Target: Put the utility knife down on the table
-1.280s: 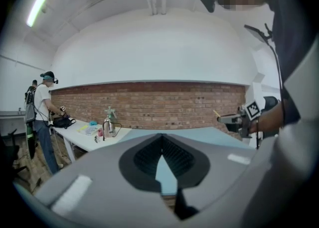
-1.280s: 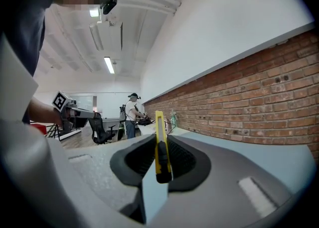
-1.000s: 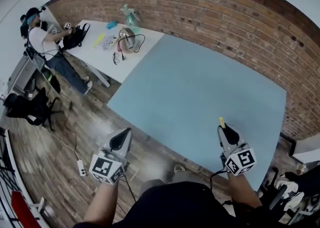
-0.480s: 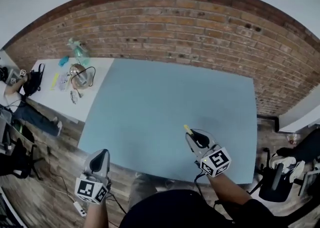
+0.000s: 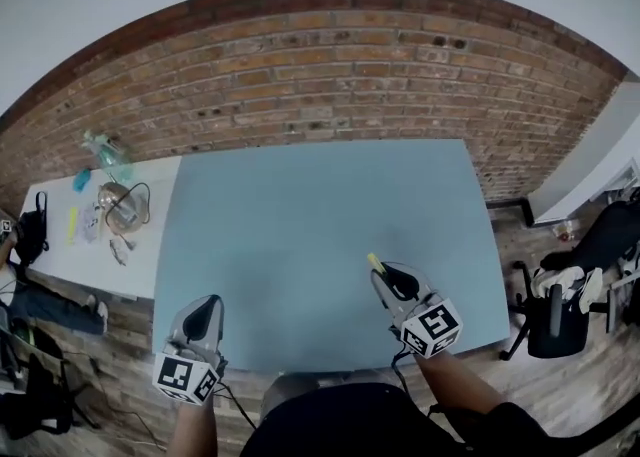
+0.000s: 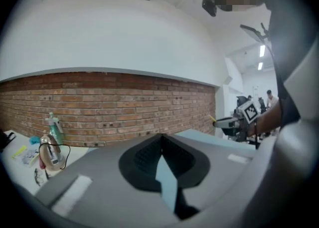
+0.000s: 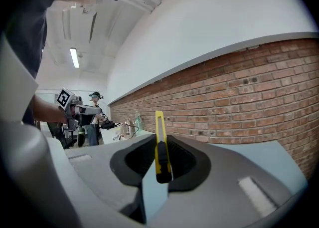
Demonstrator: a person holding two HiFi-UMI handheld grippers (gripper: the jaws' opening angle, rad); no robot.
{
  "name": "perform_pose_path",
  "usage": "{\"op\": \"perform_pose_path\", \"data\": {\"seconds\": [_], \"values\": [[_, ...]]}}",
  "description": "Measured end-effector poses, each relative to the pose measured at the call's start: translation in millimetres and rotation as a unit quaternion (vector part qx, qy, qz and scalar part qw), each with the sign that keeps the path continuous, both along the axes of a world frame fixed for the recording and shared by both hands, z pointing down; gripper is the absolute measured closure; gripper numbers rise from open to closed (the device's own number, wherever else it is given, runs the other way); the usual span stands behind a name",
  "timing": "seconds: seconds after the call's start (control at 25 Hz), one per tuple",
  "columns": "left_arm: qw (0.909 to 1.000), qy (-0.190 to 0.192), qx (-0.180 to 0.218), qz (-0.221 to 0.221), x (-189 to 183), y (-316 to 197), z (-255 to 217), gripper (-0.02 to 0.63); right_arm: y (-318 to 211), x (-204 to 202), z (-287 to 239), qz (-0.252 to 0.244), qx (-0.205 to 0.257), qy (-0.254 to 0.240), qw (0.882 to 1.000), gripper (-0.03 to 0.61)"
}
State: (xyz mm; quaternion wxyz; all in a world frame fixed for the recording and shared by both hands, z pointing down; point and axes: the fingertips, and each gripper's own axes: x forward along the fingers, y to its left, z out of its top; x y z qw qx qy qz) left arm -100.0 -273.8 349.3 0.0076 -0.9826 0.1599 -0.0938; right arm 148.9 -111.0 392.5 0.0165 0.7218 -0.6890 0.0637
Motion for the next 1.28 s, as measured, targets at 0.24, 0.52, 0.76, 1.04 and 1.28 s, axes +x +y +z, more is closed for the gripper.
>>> {"op": "perform_pose_path", "data": {"seconds": [0.24, 0.52, 0.76, 1.04, 1.28], "values": [[0.9980, 0.000, -0.011, 0.062, 22, -29, 5, 0.612, -3, -4, -8, 0.059, -0.005, 0.005, 0.998, 0.512], [0.9895, -0.001, -0.014, 0.144, 43, -54, 4, 0.612, 0, -12, -18, 0.141, -0.008, 0.005, 0.990, 0.512], [0.9799, -0.010, -0.023, 0.198, 51, -62, 15, 0.612, 7, -25, -29, 0.195, -0.010, 0.011, 0.981, 0.512], [0.9735, -0.016, -0.037, 0.225, 63, -47, 31, 0.612, 22, -29, -30, 0.210, -0.021, 0.017, 0.977, 0.512], [0.9769, -0.012, -0.041, 0.209, 66, -41, 29, 0.612, 22, -16, -27, 0.201, -0.016, 0.015, 0.979, 0.512]]}}
